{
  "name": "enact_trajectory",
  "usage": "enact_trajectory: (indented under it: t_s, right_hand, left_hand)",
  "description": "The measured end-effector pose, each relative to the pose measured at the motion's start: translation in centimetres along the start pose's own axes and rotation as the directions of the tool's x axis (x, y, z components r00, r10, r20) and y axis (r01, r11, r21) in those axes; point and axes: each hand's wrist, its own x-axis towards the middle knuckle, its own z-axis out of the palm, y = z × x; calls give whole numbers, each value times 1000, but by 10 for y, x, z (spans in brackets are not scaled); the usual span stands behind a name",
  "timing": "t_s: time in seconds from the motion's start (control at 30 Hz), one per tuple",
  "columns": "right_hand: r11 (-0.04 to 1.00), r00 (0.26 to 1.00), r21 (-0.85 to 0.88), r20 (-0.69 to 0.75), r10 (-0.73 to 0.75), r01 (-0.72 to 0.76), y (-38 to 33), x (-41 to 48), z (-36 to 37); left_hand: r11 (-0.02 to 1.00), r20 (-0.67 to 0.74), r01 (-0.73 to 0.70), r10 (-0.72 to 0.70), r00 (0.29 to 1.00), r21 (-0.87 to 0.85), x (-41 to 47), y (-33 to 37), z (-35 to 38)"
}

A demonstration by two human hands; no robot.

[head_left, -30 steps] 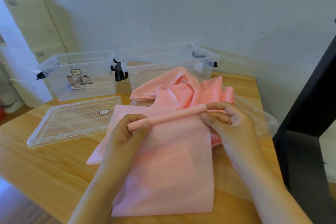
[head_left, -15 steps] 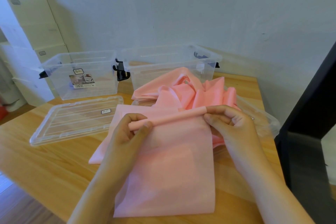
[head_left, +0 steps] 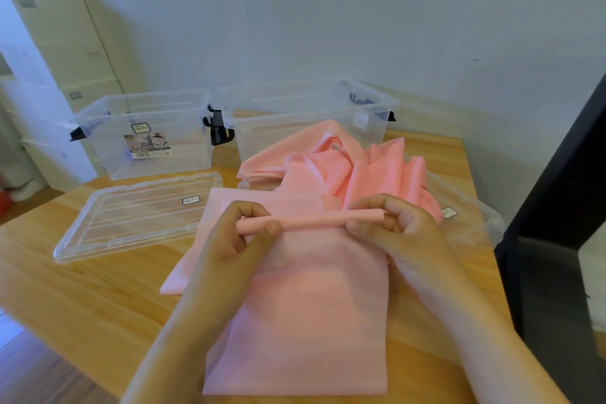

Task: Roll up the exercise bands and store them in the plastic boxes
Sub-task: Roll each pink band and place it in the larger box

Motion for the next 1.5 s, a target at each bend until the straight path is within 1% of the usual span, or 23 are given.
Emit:
enact_trajectory:
  t_s: [0.13,0.23,0.33,0.5,0.6,0.73,0.8,0.93,1.13,1.2,1.33,1.4,1.5]
  right_hand:
    - [1000,1000,2,19,8,-8,0,-1,-1]
    - [999,998,30,65,16,-18,-1,-1,0]
    - [1000,995,-14,94,13,-12,-1,-1,-2]
    - [999,996,26,84,33,-35,0,0,-3]
    - [1000,998,16,54,26,-27,-1,-1,-2]
    - [1000,999,-16,51,5,-4,-1,-1,-3]
    - [1000,998,-19,61,-5,6,-1,-1,-4]
    - [999,998,-37,64,-9,11,1,0,-4]
    - [997,996,-57,65,59,-55,1,0,-5]
    - [998,997,-49,55,48,-45,1,0,-4]
    - [999,999,-44,23,-22,23,-1,-1,-5]
    - [996,998,-66,15,-61,62,-1,0,-4]
    - [991,995,-97,26,-91,94,-1,0,-4]
  left_hand:
    - [1000,9,6,-5,1000,-25,-1,2,0]
    - [1000,16,7,-7,1000,-10,-1,2,0]
    - [1000,37,-1,0,999,29,0,0,-1]
    - [1000,24,-11,11,1000,6,0,-1,-1]
    - [1000,31,-10,9,999,28,0,0,-3]
    - [998,75,63,-63,995,-4,-2,1,-5]
    - [997,94,70,-69,993,-13,-3,3,-5]
    - [999,55,46,-46,997,12,0,2,-4]
    - [998,-31,23,-21,999,59,1,3,-7]
    - [997,-35,36,-33,999,66,1,3,-7]
    - [993,18,117,-116,993,-20,-2,8,-4]
    - [991,30,135,-135,990,4,-4,9,-3]
    - [991,14,127,-128,992,31,-4,8,-1]
